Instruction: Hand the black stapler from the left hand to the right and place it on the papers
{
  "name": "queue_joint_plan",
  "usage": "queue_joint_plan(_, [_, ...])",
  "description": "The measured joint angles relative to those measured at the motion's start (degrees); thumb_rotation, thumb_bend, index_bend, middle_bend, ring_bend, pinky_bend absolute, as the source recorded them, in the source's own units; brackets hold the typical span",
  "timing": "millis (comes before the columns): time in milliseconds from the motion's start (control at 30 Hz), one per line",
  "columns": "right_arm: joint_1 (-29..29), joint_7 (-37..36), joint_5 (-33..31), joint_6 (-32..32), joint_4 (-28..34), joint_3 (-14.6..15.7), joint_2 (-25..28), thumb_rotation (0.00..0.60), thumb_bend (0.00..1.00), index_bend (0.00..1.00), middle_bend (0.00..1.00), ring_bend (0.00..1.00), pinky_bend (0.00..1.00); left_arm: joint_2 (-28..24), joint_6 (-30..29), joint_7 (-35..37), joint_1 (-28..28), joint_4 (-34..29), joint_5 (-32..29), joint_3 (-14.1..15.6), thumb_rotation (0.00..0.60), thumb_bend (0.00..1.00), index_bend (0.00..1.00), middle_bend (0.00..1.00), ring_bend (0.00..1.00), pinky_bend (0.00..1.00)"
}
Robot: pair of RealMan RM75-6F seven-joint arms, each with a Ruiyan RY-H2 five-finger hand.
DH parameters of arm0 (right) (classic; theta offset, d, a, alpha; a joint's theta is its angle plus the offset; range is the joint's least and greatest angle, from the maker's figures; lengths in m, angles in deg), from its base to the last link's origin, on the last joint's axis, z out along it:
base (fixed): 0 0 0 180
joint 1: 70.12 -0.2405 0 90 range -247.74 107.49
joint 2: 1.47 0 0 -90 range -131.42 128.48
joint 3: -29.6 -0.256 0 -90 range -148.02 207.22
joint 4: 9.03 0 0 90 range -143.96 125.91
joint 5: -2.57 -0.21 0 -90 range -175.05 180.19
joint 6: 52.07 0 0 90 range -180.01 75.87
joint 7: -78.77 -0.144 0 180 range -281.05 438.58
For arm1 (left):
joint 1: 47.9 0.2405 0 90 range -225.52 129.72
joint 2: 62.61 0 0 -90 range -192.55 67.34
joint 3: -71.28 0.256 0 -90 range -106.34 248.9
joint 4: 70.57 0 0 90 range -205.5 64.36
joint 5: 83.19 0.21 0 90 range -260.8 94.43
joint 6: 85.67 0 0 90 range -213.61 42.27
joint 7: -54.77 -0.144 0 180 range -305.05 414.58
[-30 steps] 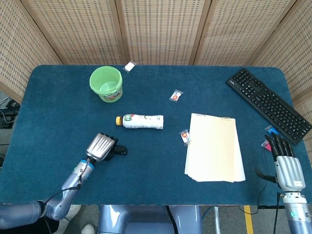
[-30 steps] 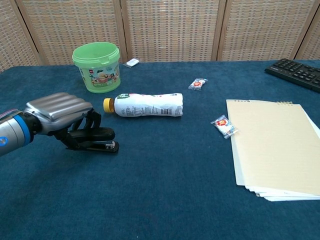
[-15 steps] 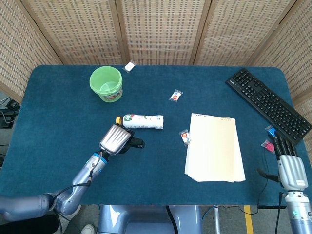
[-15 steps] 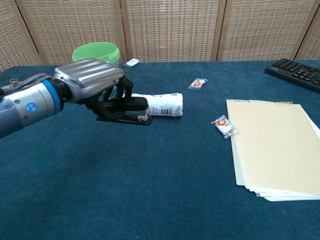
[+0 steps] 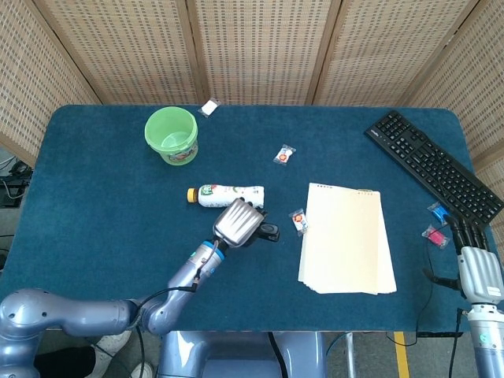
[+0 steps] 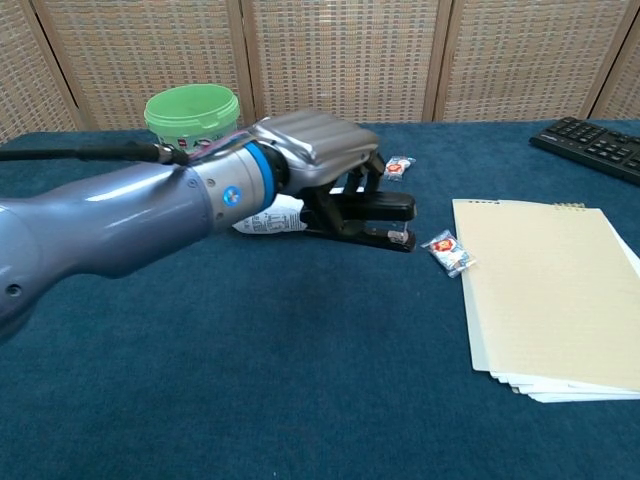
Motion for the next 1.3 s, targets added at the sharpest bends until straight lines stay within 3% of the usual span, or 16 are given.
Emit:
queue_joint_plan(367, [0.50, -3.18, -1.17, -0.15, -0.51, -0.96, 1.10, 0.600, 0.02, 0.11, 0.00, 0.00, 0.00, 9.97, -0.19, -2.37, -7.31, 10.06, -5.24, -2.08, 0.600, 0.59, 0.71, 0.51, 0.53, 0.51])
queue_joint_plan(500, [0.58, -4.24, -1.55, 0.08, -0.91, -1.29, 1.44, 0.600, 0.02, 0.11, 0.00, 0.00, 0.00, 12.22, 0.83, -2.40, -9.25, 13.31, -6.98, -2.11, 0.600, 0.55, 0.61, 0.41, 0.44, 0.43])
queue_joint_plan(633, [0.59, -4.40, -1.50, 0.21, -0.91, -1.29, 1.51, 0.600, 0.03, 0.11, 0.00, 0.00, 0.00, 12.34, 1.89, -3.51, -9.97, 13.90, -8.45, -0.90, 0.600, 0.44, 0.47, 0.23, 0.26, 0.29])
queue_joint_plan(733, [0.62, -4.29, -1.27, 0.13, -0.67, -1.22, 1.54, 0.600, 0.02, 0.11, 0.00, 0.00, 0.00, 12.27, 1.64, -5.39, -10.25, 13.89, -10.03, -0.09, 0.600, 0.41, 0.39, 0.13, 0.14, 0.18])
queue_joint_plan(900, [0.66, -3.75, -0.81, -0.10, -0.29, -1.01, 1.50, 0.600, 0.02, 0.11, 0.00, 0.00, 0.00, 11.89, 0.17, -7.87, -10.51, 13.10, -12.64, 0.99, 0.600, 0.37, 0.21, 0.01, 0.01, 0.07])
queue_joint_plan(1000, [0.65, -3.55, -0.79, -0.02, -0.20, -0.94, 1.46, 0.600, 0.02, 0.11, 0.00, 0.00, 0.00, 11.28, -0.50, -8.69, -10.48, 12.01, -13.88, 1.28, 0.600, 0.34, 0.13, 0.00, 0.00, 0.01])
queue_joint_plan(1300, [0.76, -3.25, -0.28, -0.50, 0.24, -0.87, 1.55, 0.600, 0.02, 0.11, 0.00, 0.00, 0.00, 6.40, -3.98, -5.64, -7.95, 4.40, -13.20, 1.50, 0.600, 0.34, 0.12, 0.00, 0.00, 0.00])
